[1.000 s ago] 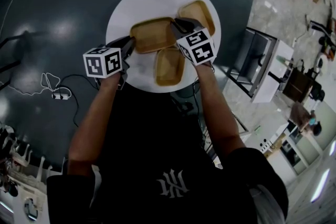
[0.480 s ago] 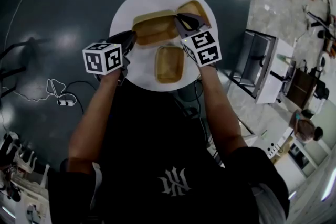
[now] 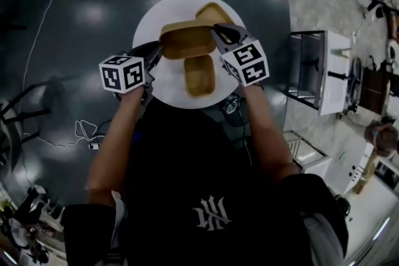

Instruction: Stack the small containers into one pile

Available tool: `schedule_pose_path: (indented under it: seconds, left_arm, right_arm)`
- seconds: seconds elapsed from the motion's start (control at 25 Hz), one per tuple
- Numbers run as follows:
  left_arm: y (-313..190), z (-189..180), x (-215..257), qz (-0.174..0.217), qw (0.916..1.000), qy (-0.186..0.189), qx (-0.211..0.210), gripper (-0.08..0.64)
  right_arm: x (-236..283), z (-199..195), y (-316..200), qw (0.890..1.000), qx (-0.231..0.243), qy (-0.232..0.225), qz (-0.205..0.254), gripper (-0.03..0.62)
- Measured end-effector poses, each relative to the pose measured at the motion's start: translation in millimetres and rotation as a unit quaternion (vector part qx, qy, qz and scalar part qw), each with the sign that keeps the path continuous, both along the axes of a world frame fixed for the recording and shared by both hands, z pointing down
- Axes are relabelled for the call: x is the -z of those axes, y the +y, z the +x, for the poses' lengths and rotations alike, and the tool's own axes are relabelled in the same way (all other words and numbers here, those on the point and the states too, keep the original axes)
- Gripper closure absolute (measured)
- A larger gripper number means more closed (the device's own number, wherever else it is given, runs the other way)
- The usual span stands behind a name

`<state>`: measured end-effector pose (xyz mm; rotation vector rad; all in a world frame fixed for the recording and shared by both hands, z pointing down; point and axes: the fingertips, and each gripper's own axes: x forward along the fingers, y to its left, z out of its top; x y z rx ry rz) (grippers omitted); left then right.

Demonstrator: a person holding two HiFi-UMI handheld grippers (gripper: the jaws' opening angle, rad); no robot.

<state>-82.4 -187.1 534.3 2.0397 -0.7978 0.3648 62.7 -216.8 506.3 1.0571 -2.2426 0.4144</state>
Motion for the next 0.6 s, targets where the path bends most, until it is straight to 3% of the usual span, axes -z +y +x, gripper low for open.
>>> schedule_pose_path:
  seconds: [0.24,0.6]
  left_arm:
    - [13.0,31.8,42.2,0.047,0.9951,-0.035,-0.080,0.535]
    - [31.4,76.8,63.7,0.091,0.9685,-0.086,-0.215,0.538]
  right_arm:
    - [33.3,35.4,43.1,0.998,-0.051,-0.029,0.011,0.540]
    - [40.7,73.3,104.5,0.988,-0.136,-0.073,0.003,0.540]
